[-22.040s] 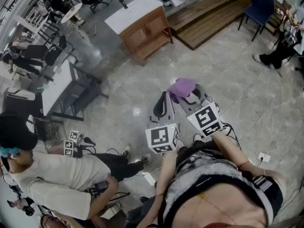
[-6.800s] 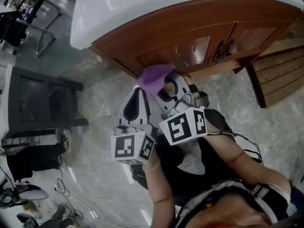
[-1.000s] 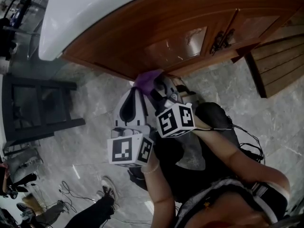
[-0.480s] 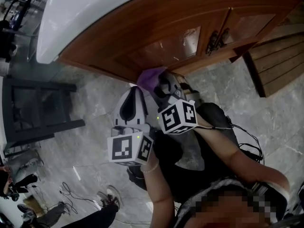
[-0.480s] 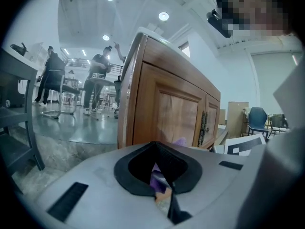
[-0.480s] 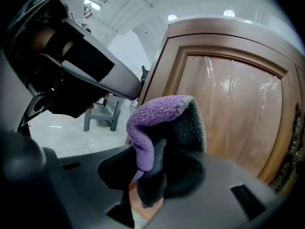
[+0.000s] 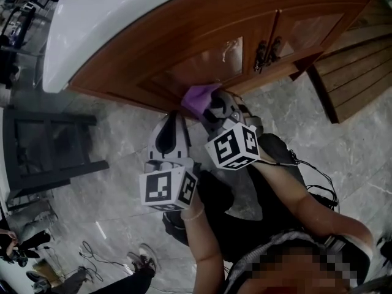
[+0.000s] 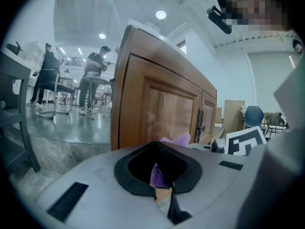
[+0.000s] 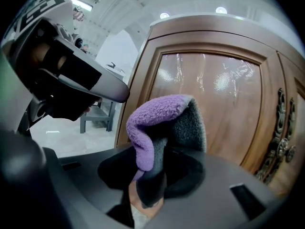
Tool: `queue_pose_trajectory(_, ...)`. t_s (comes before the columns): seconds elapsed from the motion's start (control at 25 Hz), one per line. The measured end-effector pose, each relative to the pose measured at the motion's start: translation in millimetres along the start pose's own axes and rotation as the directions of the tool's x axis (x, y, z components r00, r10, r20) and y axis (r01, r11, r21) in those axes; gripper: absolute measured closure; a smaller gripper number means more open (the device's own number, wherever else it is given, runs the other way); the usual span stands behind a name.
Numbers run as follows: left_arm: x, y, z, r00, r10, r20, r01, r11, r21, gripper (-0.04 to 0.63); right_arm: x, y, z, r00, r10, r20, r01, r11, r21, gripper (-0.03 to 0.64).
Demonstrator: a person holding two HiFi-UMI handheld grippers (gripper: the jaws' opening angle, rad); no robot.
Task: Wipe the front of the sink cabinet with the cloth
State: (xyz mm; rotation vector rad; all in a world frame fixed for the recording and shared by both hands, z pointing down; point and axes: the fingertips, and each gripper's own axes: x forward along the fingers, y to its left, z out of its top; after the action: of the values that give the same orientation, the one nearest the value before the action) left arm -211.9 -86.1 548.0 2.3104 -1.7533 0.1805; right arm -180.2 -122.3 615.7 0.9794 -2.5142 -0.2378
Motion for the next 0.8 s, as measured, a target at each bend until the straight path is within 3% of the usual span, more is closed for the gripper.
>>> queue_pose_trajectory(0.8,27,-44,-1,0.994,-0.111,-0.010,0.111,0.993,0.027,0.595,-38,-70,-39,0.988,-0.140,-0.058,0.143,0.988,0.064,0.434)
